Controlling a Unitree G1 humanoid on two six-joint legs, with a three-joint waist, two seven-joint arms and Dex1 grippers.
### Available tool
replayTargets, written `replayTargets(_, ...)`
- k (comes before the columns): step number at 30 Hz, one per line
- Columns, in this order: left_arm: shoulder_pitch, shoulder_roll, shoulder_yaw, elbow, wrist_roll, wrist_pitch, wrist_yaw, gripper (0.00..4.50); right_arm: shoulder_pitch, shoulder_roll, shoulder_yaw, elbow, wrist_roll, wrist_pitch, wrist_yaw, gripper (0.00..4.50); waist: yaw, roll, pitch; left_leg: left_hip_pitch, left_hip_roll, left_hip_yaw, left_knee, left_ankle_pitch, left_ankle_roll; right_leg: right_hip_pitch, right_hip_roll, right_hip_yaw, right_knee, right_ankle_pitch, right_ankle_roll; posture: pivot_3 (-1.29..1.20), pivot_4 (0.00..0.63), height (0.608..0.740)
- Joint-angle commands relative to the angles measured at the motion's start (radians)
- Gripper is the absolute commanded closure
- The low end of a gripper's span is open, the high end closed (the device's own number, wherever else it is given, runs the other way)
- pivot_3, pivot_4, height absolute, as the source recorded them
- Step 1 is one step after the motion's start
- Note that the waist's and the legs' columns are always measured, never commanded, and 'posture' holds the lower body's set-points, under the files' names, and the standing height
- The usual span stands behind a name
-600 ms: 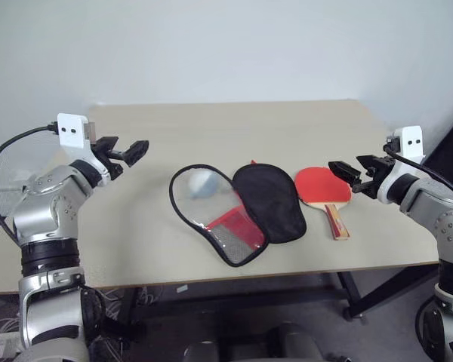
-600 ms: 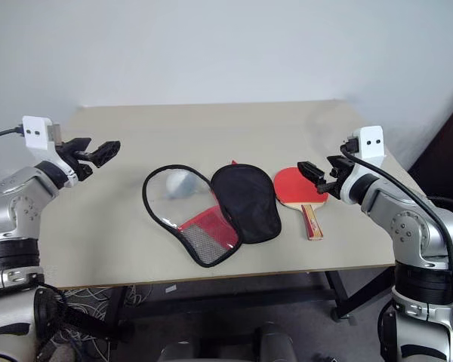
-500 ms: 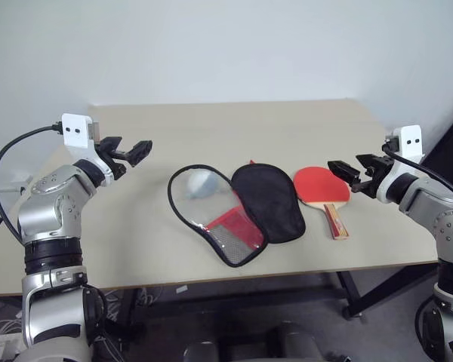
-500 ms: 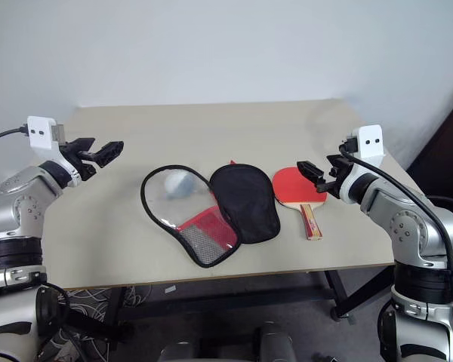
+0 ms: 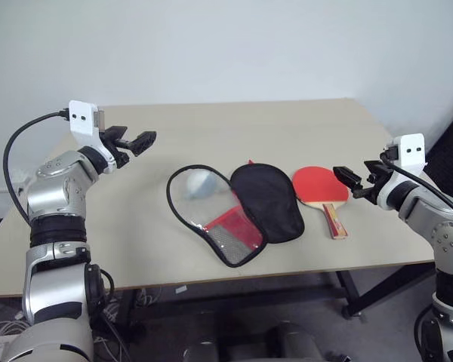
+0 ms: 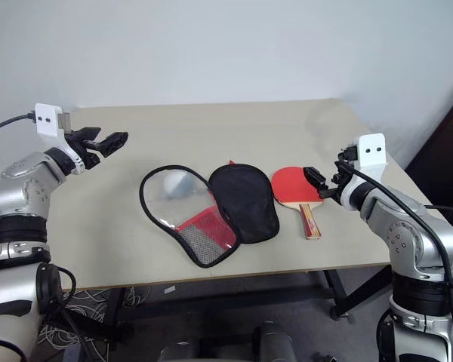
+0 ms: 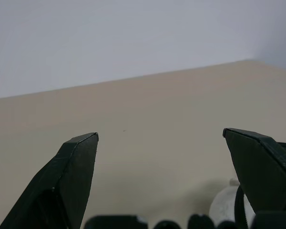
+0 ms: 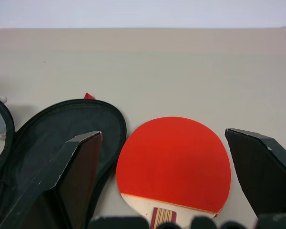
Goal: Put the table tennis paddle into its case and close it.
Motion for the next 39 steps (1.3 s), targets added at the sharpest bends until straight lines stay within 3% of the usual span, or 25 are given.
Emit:
replayTargets(1, -0.028, 0.033, 0.014, -0.016, 0.003, -0.03, -0.023, 0.04, -0.009, 0.005, 0.006, -0.047, -0.014, 0.028, -0.026, 0.0, 0.001, 0.0, 0.0, 0.0, 0.0, 0.0, 0.0, 0.0, 0.0, 0.0, 0.0, 0.0, 0.0, 0.0, 0.0, 0.0, 0.0, 0.74)
replayTargets(6, 0.018, 0.048, 0.009, -0.069, -0.003, -0.031, -0.058, 0.04, -0.009, -0.012, 0.012, -0.044, -0.012, 0.053, -0.002, 0.0, 0.002, 0.0, 0.0, 0.0, 0.0, 0.0, 0.0, 0.0, 0.0, 0.0, 0.0, 0.0, 0.0, 0.0, 0.0, 0.0, 0.0, 0.74)
replayTargets(16, 0.176, 0.144, -0.056, -0.235, -0.054, -0.021, -0.437, 0.04, -0.002, -0.176, 0.072, 0.046, -0.03, 0.018, 0.217, 0.0, 0.001, 0.0, 0.0, 0.0, 0.0, 0.0, 0.0, 0.0, 0.0, 0.0, 0.0, 0.0, 0.0, 0.0, 0.0, 0.0, 0.0, 0.74)
replayTargets(21, 0.216, 0.156, -0.101, -0.274, -0.039, -0.043, -0.517, 0.04, -0.008, -0.208, 0.121, 0.124, -0.07, 0.0, 0.266, 0.0, 0.001, 0.0, 0.0, 0.002, 0.001, 0.0, 0.0, 0.0, 0.0, 0.001, 0.0, 0.001, 0.0, 0.0, -0.001, 0.0, 0.0, 0.74)
replayTargets(31, 0.175, 0.056, -0.17, -0.275, -0.008, -0.068, -0.473, 0.04, -0.136, -0.073, 0.238, 0.431, -0.238, -0.025, 0.154, 0.0, 0.001, 0.0, 0.0, 0.001, 0.001, 0.001, 0.0, 0.001, 0.0, 0.0, 0.001, 0.001, 0.0, 0.001, -0.002, 0.0, 0.0, 0.74)
replayTargets(39, 0.197, 0.065, -0.136, -0.277, -0.014, -0.089, -0.444, 0.04, -0.092, 0.076, 0.265, 0.374, -0.277, 0.054, 0.06, 0.0, -0.003, 0.0, 0.001, 0.0, 0.002, 0.0, 0.0, 0.002, -0.002, -0.001, 0.001, 0.001, 0.001, 0.001, -0.002, 0.0, 0.0, 0.74)
